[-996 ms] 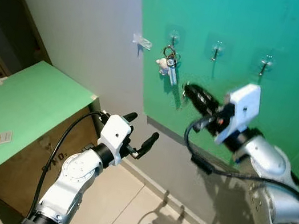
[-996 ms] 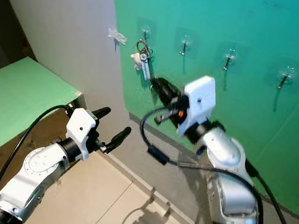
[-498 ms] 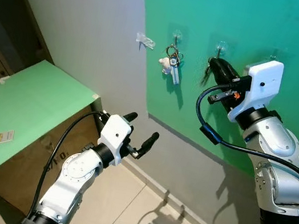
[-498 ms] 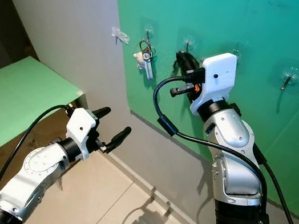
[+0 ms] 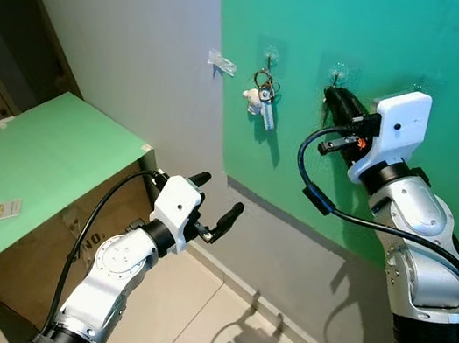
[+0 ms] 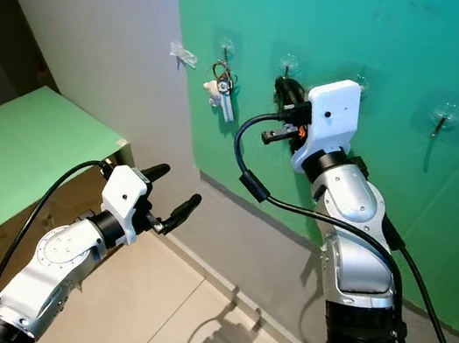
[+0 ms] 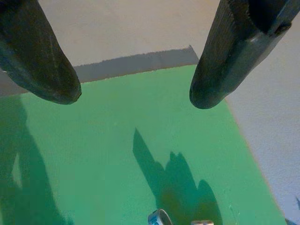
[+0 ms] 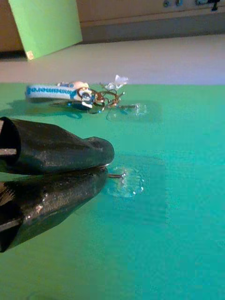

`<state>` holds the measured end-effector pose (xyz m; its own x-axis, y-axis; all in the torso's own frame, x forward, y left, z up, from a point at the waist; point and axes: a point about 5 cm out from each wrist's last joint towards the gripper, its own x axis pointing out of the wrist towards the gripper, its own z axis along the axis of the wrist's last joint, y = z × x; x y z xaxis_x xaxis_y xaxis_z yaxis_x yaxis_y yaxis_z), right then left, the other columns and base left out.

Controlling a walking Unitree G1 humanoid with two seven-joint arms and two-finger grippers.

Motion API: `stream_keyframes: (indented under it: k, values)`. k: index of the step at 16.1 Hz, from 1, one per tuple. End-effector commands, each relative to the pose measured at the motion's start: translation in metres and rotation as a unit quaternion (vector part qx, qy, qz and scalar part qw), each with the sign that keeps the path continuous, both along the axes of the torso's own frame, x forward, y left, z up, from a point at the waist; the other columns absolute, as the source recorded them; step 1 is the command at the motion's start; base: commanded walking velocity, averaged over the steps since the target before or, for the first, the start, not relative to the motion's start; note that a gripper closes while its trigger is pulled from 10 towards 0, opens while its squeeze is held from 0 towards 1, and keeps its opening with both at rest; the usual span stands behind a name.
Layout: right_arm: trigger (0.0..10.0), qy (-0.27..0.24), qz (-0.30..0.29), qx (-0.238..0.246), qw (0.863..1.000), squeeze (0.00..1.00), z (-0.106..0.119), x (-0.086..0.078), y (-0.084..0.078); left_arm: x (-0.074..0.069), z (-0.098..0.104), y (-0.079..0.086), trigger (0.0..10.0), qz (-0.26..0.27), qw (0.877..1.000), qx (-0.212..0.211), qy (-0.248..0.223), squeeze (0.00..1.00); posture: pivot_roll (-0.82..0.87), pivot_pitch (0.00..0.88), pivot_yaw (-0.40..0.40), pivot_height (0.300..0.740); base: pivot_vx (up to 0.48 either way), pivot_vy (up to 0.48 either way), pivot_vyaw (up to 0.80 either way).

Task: Hang keys on a hook

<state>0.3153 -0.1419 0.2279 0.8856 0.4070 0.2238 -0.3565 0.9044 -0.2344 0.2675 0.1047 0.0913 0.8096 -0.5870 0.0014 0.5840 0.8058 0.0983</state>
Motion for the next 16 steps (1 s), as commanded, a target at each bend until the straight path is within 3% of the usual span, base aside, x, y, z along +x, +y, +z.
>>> stream_keyframes:
  k: [1, 5, 16]
  values:
    - [0.0, -0.011, 0.009, -0.009, 1.000, 0.00, 0.004, 0.002, 0.007, 0.000, 0.001, 0.003, 10.0, 0.005, 1.000, 0.009, -0.005, 0.00, -0.23, 0.009, 0.138, 0.720, 0.000, 0.000, 0.00]
    - [0.0, -0.006, 0.002, -0.013, 1.000, 0.00, 0.001, 0.005, 0.008, 0.000, 0.001, 0.005, 10.0, 0.009, 1.000, 0.007, -0.005, 0.00, -0.23, 0.004, 0.133, 0.720, 0.000, 0.000, 0.00]
    - [0.0, 0.078, -0.023, 0.006, 0.997, 0.00, -0.022, 0.018, 0.007, 0.001, 0.001, 0.008, 10.0, 0.026, 1.000, 0.002, 0.002, 0.00, -0.21, 0.000, 0.118, 0.720, 0.000, 0.000, 0.00]
